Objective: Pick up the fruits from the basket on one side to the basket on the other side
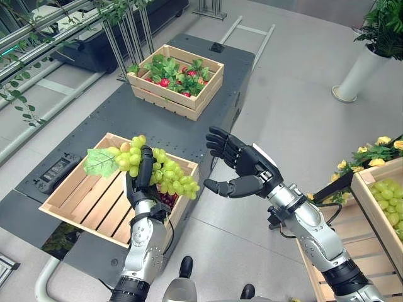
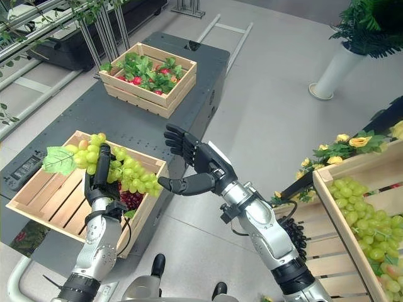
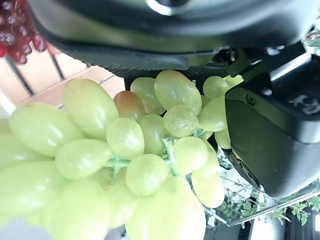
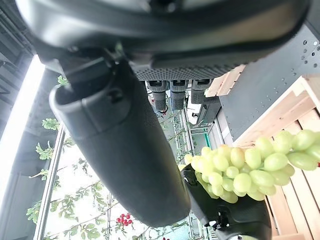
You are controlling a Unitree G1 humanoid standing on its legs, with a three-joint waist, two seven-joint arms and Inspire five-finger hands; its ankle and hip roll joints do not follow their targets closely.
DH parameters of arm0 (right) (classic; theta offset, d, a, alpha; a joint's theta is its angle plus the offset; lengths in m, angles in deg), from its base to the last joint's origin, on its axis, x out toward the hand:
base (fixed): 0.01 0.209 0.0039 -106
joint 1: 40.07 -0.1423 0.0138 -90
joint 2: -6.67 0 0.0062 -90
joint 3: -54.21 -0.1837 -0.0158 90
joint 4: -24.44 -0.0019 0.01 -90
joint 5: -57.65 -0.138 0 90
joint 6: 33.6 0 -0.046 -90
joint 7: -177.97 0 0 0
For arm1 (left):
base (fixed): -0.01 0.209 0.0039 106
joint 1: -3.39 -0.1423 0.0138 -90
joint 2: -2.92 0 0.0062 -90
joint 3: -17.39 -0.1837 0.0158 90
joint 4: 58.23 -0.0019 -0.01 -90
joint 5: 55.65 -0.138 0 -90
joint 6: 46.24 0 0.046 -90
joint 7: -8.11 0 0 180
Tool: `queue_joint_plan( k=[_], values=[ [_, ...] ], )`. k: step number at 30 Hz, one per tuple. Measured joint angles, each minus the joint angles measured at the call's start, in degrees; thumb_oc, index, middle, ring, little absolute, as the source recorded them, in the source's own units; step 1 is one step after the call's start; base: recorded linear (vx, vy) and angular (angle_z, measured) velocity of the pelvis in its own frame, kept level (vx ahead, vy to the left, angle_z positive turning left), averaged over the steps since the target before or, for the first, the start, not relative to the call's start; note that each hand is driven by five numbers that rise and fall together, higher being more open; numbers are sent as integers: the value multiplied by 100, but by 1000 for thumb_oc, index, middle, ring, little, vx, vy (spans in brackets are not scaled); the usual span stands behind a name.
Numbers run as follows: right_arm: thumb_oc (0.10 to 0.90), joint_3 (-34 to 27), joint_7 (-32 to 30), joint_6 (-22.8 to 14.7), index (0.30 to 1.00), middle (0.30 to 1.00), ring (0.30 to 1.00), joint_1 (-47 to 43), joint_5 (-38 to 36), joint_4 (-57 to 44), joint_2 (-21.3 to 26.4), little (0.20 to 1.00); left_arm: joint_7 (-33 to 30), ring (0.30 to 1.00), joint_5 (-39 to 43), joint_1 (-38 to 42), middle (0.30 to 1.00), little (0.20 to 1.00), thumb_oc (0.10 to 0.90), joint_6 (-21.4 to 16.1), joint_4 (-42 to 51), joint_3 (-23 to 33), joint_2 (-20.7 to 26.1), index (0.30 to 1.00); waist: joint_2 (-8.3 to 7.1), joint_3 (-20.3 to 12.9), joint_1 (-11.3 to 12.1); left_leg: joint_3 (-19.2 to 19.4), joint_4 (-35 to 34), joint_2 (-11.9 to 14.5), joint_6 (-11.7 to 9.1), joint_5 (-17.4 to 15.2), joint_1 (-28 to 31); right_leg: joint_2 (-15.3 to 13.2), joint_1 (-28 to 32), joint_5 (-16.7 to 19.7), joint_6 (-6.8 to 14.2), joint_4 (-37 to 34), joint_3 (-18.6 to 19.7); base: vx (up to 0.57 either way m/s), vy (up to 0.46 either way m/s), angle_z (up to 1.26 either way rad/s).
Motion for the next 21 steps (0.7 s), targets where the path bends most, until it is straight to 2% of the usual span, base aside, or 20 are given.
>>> queue_joint_plan(
  k=[8, 11, 17, 21],
  values=[
    [800, 82, -1, 97, 900, 900, 900, 0, 397, -1, -53, 900, 262, 300, 168, 2, 300, 300, 400, 88, 248, -192, 3, 300, 62, -38, -14, 0, 0, -8, 3, 2, 35, -8, 36, -1, 1, -1, 2, 0, 0, 0],
    [800, 119, 0, 244, 900, 900, 900, 0, 397, -1, -41, 900, 261, 300, 159, 2, 300, 300, 400, 87, 294, -290, 7, 300, 112, -66, -16, -2, 0, -8, 4, 2, 35, -7, 36, -1, 1, 0, 4, 0, 0, 0],
    [800, 126, 2, 587, 900, 900, 900, 0, 385, -2, 19, 900, 255, 300, 155, 21, 300, 300, 400, 86, 509, -341, 50, 300, 112, -67, -27, -2, 0, -9, 6, 4, 35, -7, 40, -1, 2, 2, 2, 0, 0, 0],
    [800, 126, 2, 676, 900, 900, 900, 0, 381, -2, 101, 900, 273, 300, 155, 22, 300, 300, 400, 87, 510, -356, 63, 300, 112, -67, -33, -2, 0, -10, 7, 5, 35, -8, 39, -1, 2, 1, 2, -8, 1, 0]
  ],
)
